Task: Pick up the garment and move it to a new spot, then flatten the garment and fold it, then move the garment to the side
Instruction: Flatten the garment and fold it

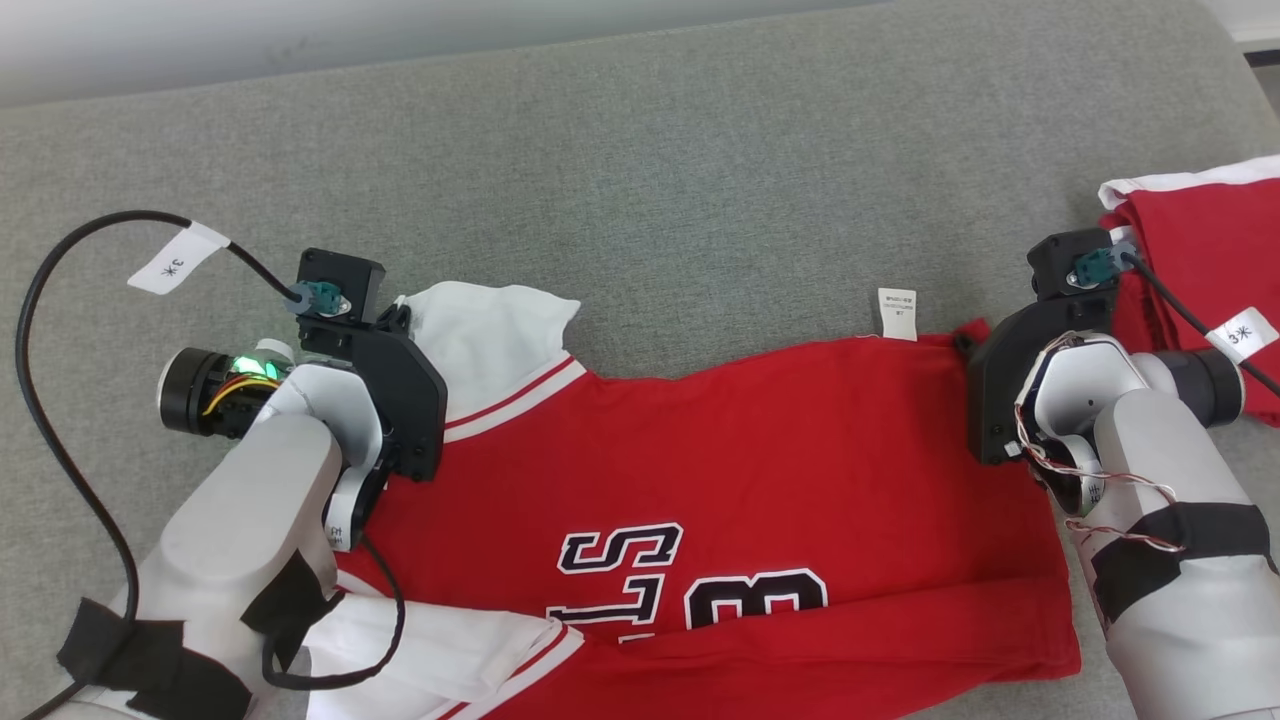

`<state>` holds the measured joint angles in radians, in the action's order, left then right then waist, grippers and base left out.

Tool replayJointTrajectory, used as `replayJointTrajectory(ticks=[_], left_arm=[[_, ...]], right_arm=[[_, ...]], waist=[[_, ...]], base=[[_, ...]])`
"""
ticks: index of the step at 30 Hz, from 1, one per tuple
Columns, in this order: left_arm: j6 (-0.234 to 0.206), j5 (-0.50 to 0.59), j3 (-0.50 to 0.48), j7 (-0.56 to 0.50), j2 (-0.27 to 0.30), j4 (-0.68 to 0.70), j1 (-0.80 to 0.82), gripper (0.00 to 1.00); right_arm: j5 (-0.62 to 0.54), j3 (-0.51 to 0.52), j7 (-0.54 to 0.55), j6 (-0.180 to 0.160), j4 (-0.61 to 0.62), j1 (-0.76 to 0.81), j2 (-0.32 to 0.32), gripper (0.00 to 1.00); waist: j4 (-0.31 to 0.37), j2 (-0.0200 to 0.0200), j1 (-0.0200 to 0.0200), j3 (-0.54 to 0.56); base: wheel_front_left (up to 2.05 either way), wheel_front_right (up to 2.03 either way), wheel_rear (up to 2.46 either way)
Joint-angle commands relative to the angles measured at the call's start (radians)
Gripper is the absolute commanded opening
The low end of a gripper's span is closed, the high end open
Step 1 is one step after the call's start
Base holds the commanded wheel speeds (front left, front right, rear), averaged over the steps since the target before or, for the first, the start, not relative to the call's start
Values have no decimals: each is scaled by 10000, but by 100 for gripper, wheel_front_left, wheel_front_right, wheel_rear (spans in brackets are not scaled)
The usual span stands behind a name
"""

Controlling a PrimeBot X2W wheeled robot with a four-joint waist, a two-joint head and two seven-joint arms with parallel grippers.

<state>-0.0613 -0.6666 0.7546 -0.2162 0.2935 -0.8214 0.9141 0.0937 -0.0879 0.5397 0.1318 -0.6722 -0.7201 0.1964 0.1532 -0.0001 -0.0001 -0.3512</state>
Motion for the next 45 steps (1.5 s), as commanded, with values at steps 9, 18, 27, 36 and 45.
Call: replayJointTrajectory(ticks=[9,18,27,36,45], left_arm=[[-110,177,109,716,-102,-121,-33,0],[-656,418,1,3063,-178,638,-916,0],[-1372,195,-661,4729,186,2502,-2985,0],[-2133,380,-1130,4818,654,5071,-5636,0],[-2613,113,-1177,4788,786,6042,-7586,0]], right_arm=[[741,-389,-532,-23,-750,-37,327,0],[1385,-266,-1836,-23,-14,809,653,0],[1636,-692,-2785,-23,1013,2280,1147,0],[1952,-1029,-2540,-23,1605,3401,1423,0],[2239,-2536,-1794,-23,2084,3921,2465,0]], waist=[[-205,1,1,72],[-504,1,1,800],[-769,1,1,1944],[-934,1,1,2756],[-949,1,1,3344]], base=[[0,0,0],[0,0,0],[0,0,0],[0,0,0],[0,0,0]])
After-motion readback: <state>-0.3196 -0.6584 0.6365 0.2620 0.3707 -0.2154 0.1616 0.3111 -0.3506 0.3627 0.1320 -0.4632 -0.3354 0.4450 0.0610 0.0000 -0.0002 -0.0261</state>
